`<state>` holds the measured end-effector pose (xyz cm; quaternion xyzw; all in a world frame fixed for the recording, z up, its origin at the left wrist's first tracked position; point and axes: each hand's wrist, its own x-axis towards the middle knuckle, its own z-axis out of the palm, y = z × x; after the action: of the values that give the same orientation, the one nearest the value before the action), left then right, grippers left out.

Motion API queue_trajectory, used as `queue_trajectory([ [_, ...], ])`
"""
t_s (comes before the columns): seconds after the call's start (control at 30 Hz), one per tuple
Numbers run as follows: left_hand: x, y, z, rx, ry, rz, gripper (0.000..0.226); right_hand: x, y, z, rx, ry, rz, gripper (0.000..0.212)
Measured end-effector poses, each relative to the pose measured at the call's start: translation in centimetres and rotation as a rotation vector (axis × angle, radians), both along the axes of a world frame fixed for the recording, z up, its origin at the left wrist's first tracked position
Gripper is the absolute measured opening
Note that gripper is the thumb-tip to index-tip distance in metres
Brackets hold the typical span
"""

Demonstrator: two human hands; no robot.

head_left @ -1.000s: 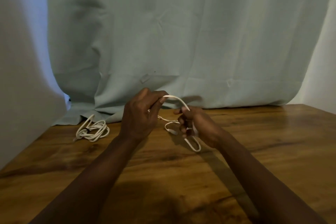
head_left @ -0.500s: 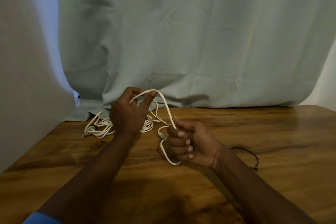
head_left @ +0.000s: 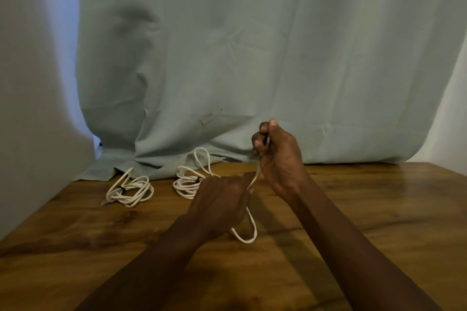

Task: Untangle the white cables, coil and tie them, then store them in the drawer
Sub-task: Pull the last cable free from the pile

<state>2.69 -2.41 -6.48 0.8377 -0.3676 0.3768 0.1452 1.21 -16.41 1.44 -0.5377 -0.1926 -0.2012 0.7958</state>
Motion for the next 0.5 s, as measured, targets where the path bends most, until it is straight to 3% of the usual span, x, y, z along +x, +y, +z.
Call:
queue_trajectory([
  [0.13, -0.5, -0.4, 0.3, 0.031, 0.107, -0.100, 0.019, 1.9, -1.8, -1.6, -0.159, -0.069, -0.265, 0.037],
  [0.27, -0.4, -0.5, -0.2, 0.154, 0.101, -0.137, 0.026, 2.7, -2.8, -3.6, -0.009, 0.019, -0.241, 0.032],
  [0.37, 0.2, -0.4, 0.0, 0.116, 0.047, -0.187, 0.026, 2.9, -3.3, -5.9, -0.364, -0.019, -0.420, 0.033],
  [0.5, 0.7, 1.2, 1.2, 0.039, -0.020, -0.169, 0.019, 2.3, -3.1, -7.1, -0.876, -0.117, -0.450, 0.036],
])
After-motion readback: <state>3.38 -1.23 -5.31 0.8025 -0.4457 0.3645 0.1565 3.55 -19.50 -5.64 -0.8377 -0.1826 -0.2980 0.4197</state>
